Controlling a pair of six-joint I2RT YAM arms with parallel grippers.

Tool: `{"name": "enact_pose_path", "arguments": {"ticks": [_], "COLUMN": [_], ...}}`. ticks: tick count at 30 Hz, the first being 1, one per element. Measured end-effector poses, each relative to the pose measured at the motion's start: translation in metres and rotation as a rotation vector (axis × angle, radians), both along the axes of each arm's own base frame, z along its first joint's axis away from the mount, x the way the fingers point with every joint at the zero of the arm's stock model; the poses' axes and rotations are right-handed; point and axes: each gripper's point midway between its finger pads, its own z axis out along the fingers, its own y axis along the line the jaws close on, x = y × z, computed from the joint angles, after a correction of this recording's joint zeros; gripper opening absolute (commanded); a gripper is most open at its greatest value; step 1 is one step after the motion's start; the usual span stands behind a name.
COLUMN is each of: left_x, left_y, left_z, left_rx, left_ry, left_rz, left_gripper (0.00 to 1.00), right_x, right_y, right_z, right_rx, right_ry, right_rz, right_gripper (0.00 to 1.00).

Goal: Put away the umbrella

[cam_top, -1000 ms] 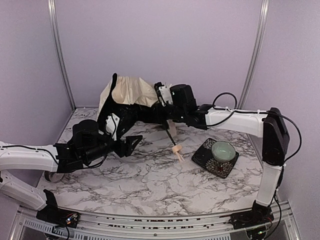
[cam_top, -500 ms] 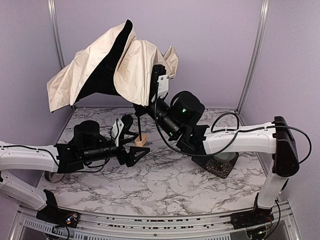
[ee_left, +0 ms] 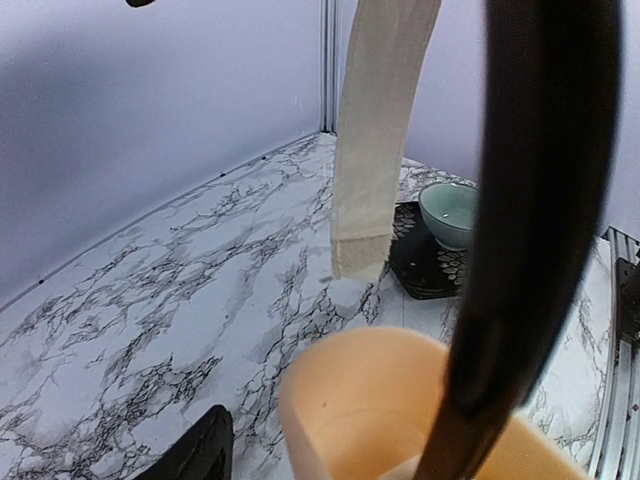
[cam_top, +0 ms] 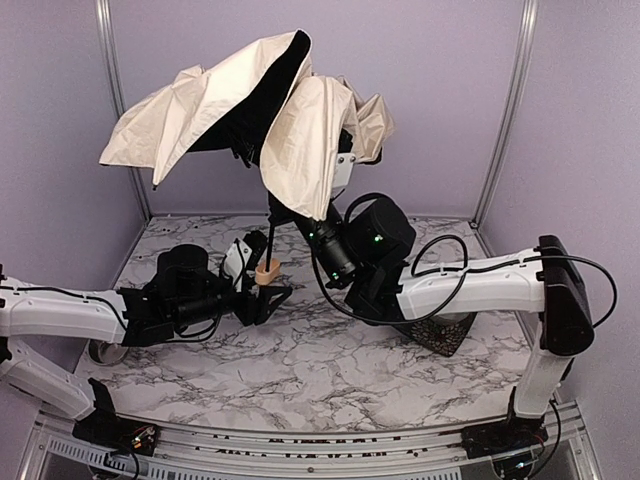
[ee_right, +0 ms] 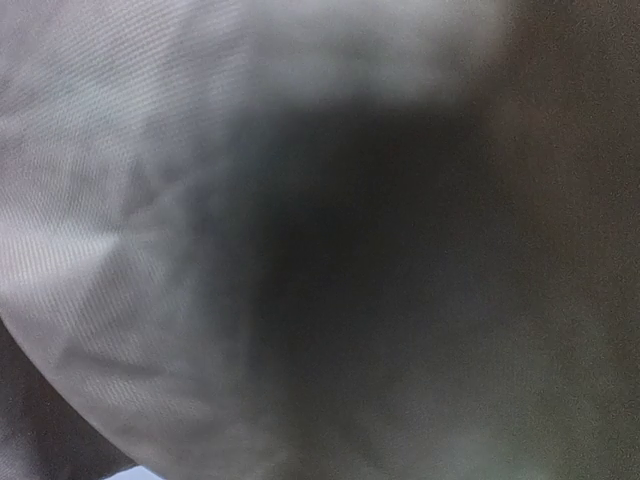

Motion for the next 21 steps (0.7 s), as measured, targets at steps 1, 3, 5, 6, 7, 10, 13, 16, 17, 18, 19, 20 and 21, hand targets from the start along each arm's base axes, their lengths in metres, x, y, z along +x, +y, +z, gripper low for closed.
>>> {"name": "enact_pose_path", "arguments": {"ticks": [1,3,5,6,7,10,13,16,17,18,19,20,21], "left_x": [0.001,0.001,0.001,0.001,0.000,-0.001,-0.001,-0.001,-0.001,0.000,0.000,0.001,0.001], "left_y": [0.001,0.001,0.003,0.004,0.005,0.009,0.010,0.010,0.010,0.011,0.011,0.012,0.013], "left_z": [0.000,0.002,0.006,0.010,0.014,0.027,0.033,0.032,0.031,0.031,0.031,0.031,0.030], "left_rx": [0.003,0.009,0.009,0.006,0.003,-0.012,-0.012,-0.012,-0.009,-0.007,-0.009,-0.011,-0.011], "left_ry": [-0.004,-0.017,-0.035,-0.048,-0.059,-0.097,-0.126,-0.122,-0.125,-0.127,-0.124,-0.121,-0.120], "left_rz": [0.004,0.006,0.004,0.005,0.006,0.012,0.009,0.010,0.009,0.016,0.019,0.025,0.027], "left_gripper": [0.67,0.69,0.71,0.71,0.68,0.52,0.36,0.19,0.12,0.05,0.00,0.00,0.00], "right_x": [0.000,0.001,0.002,0.003,0.003,0.004,0.004,0.004,0.004,0.004,0.003,0.004,0.004], "right_y": [0.000,0.001,0.003,0.003,0.004,0.005,0.005,0.006,0.005,0.006,0.006,0.006,0.007], "right_z": [-0.002,-0.007,-0.010,-0.011,-0.012,-0.014,-0.015,-0.015,-0.015,-0.015,-0.016,-0.016,-0.017], "right_rx": [-0.001,-0.006,-0.013,-0.016,-0.019,-0.027,-0.030,-0.032,-0.032,-0.034,-0.034,-0.036,-0.041], "right_ry": [0.002,0.009,0.012,0.013,0.013,0.012,0.011,0.010,0.011,0.011,0.011,0.012,0.012], "right_rz": [-0.002,-0.007,-0.011,-0.013,-0.014,-0.016,-0.018,-0.018,-0.019,-0.019,-0.019,-0.018,-0.018], "right_gripper": [0.00,0.00,0.00,0.00,0.00,0.00,0.00,0.00,0.00,0.00,0.00,0.00,0.00]}}
